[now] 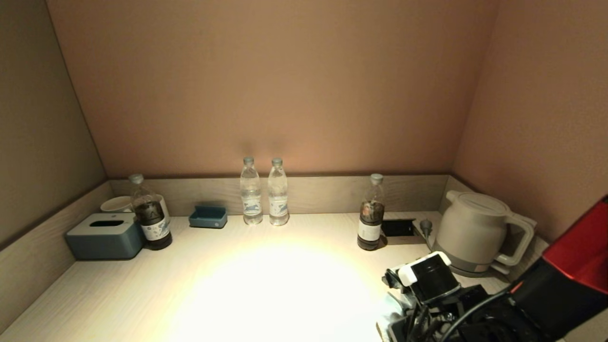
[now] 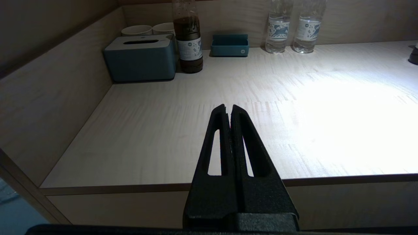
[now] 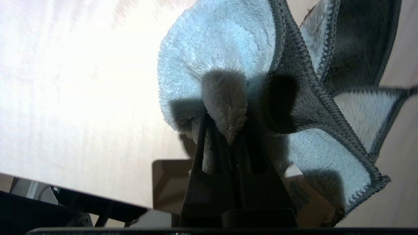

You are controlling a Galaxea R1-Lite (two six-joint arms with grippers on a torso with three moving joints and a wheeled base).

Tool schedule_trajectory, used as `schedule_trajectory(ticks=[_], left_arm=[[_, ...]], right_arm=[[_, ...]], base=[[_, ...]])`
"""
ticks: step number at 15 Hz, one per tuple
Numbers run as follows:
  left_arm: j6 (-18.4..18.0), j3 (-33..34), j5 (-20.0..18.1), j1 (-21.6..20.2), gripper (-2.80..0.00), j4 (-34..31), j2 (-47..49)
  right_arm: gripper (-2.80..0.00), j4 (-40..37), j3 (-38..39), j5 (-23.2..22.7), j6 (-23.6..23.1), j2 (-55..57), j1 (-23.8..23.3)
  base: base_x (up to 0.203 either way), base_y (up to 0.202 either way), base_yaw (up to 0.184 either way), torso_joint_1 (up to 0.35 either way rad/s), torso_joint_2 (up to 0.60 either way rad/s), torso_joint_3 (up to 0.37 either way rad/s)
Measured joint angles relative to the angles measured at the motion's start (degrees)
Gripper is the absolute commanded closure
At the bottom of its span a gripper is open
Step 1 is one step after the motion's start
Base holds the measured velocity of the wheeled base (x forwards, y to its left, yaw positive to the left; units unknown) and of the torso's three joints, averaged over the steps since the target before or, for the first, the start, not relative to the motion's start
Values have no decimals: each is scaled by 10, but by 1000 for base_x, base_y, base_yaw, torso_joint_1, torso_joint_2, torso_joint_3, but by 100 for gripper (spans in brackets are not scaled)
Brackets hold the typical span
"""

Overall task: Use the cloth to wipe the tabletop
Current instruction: Sweep the stains on the table

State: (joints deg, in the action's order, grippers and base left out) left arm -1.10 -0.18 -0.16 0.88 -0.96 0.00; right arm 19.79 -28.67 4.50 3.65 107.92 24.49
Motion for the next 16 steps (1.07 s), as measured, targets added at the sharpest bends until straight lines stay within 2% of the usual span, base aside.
schedule_trajectory(ticks=[4, 6, 8, 12, 16], left_arm=[[0, 0, 0, 0, 0, 0, 0], [0, 0, 0, 0, 0, 0, 0], [0, 0, 0, 0, 0, 0, 0], [0, 0, 0, 0, 0, 0, 0], [0, 0, 0, 0, 0, 0, 0]], right_arm=[[0, -7, -106, 11, 5, 74, 56], [0, -18, -136, 20, 6, 99, 74], [0, -36, -207, 28, 8, 128, 103], [0, -98, -343, 38, 14, 181, 166], [0, -163, -425, 43, 14, 220, 218]], base=[[0, 0, 0, 0, 0, 0], [0, 0, 0, 0, 0, 0], [0, 0, 0, 0, 0, 0], [0, 0, 0, 0, 0, 0], [0, 0, 0, 0, 0, 0]])
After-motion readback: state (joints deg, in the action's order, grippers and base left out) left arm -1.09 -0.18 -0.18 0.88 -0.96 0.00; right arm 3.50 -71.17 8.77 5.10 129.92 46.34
